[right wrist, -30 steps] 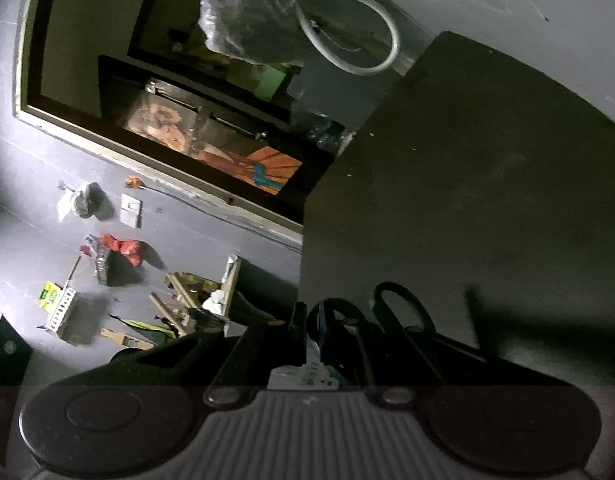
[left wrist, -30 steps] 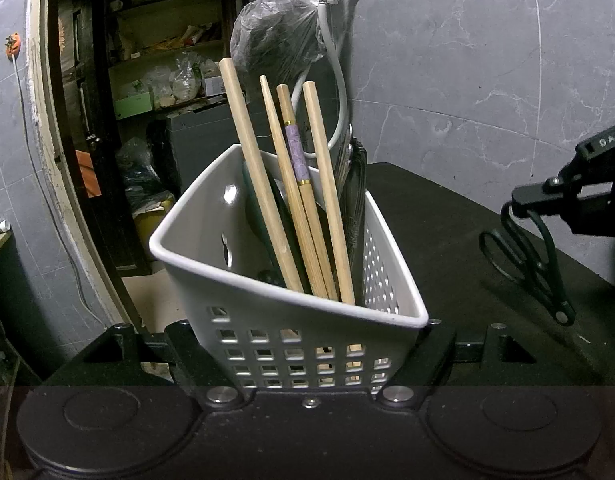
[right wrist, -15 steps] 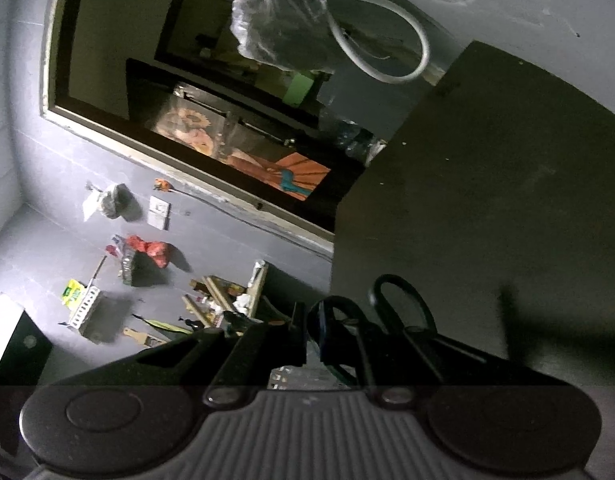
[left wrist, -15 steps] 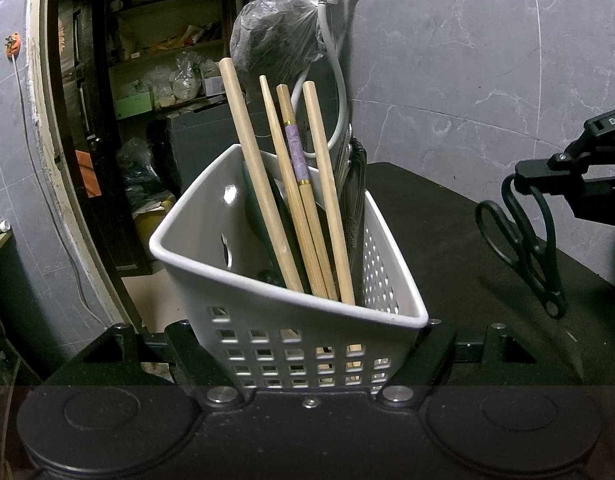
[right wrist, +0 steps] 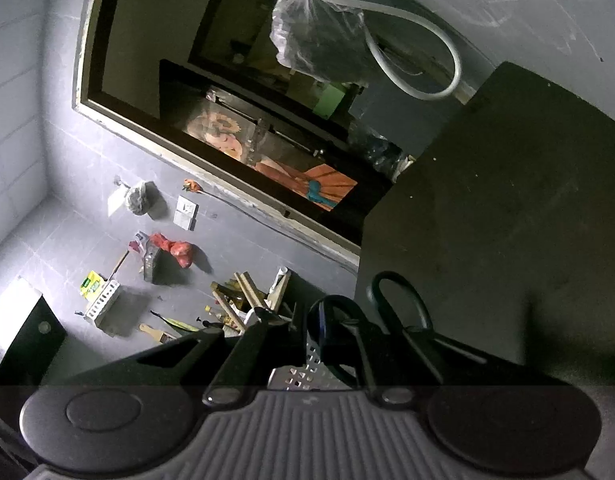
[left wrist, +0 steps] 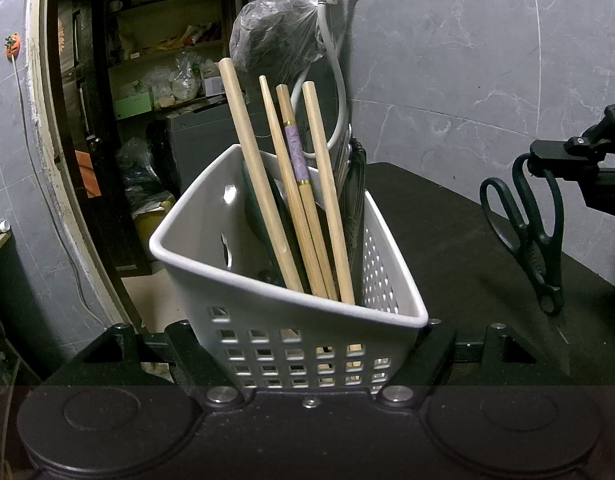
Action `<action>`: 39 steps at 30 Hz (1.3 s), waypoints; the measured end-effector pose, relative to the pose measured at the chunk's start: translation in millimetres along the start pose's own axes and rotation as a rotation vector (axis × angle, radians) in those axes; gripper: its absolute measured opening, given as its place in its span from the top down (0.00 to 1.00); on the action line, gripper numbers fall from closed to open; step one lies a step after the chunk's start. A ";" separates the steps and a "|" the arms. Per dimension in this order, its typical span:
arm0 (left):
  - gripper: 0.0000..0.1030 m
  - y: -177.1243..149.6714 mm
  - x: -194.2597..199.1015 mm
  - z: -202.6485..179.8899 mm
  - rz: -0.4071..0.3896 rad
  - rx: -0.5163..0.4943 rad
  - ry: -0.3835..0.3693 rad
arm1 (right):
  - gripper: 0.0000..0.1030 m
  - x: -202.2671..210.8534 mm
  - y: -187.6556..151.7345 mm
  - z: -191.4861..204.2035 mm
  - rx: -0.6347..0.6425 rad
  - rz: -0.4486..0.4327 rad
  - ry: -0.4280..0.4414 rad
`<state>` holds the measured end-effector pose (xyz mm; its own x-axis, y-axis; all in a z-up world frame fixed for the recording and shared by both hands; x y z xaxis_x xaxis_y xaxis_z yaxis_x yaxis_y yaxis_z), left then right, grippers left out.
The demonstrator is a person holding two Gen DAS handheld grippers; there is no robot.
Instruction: Organize utensils
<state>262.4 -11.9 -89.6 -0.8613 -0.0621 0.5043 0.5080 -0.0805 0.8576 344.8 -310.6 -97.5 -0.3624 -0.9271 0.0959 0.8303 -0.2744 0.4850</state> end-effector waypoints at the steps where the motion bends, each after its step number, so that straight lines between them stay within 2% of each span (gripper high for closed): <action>1: 0.24 0.0 -0.1 0.0 0.000 0.000 0.000 | 0.94 0.5 -0.5 1.3 0.005 -0.001 -0.001; 39: 0.24 0.6 1.0 0.7 -0.002 -0.007 -0.010 | 0.94 3.9 -1.8 18.3 0.041 0.000 0.069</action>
<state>261.8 -11.3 -88.5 -0.8623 -0.0519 0.5037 0.5064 -0.0877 0.8578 334.1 -309.0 -82.1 -0.3313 -0.9429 0.0359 0.8115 -0.2653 0.5206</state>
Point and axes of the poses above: each gripper's, at about its wrist camera, not at the fingertips, and x roughly against the way its jaws point, z to its left, y to its top, the point moved 7 cm from there along -x, roughly the way its jaws point, and after that the axes turned 1 degree about y, right-handed, at the moved point
